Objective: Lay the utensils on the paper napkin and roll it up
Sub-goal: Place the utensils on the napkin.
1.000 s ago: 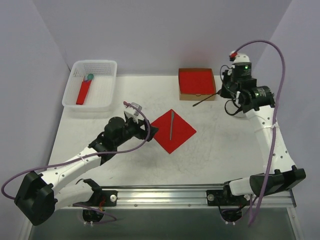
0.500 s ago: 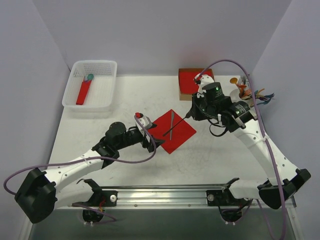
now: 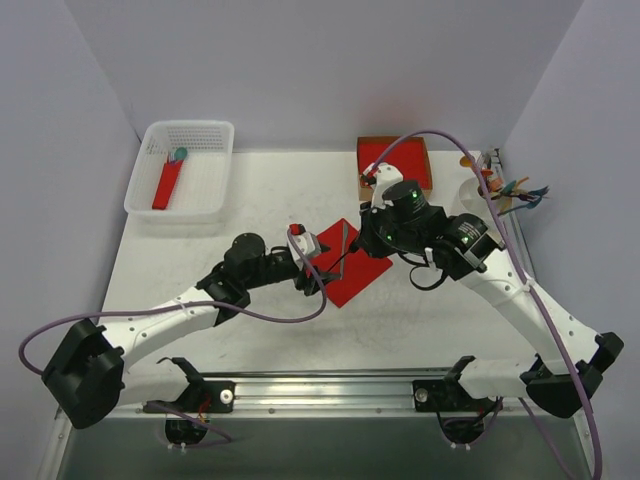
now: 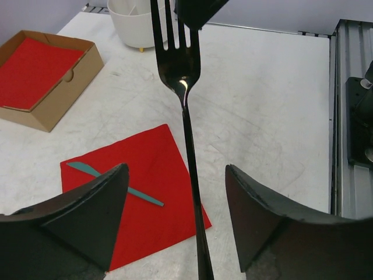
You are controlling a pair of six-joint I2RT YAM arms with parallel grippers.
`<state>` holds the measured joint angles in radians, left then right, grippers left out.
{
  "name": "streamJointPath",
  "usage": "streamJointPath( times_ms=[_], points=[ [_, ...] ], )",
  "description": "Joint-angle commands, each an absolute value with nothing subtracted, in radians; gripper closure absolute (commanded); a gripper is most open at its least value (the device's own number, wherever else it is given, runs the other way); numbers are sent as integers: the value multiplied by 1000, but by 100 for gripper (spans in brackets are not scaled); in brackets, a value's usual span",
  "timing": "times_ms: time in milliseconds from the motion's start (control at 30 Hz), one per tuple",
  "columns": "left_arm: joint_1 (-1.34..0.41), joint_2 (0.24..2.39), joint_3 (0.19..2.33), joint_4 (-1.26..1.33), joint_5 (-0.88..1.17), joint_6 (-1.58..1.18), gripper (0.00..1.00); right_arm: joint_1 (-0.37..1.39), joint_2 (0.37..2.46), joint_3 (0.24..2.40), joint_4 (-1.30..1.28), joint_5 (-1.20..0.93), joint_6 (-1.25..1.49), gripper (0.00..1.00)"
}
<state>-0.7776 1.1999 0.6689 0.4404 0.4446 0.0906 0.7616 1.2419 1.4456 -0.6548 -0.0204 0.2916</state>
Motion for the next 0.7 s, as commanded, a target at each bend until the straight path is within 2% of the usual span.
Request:
streamJointPath(
  times_ms=[0, 200, 433, 500, 667],
  points=[
    [-781, 1224, 729, 420, 491, 135, 28, 793, 1262, 1479, -644, 32, 307, 100],
    [-782, 1244, 744, 393, 512, 149, 50, 813, 1282, 1482, -643, 57, 301, 100],
    [-784, 1258, 741, 373, 519, 153, 51, 818, 1282, 1477, -649, 92, 295, 100],
    [-784, 1259, 739, 374, 520, 155, 56, 819, 1285, 1474, -650, 87, 291, 100],
    [-784, 1276, 758, 368, 526, 153, 61, 821, 1281, 1463, -643, 84, 285, 100]
  ],
)
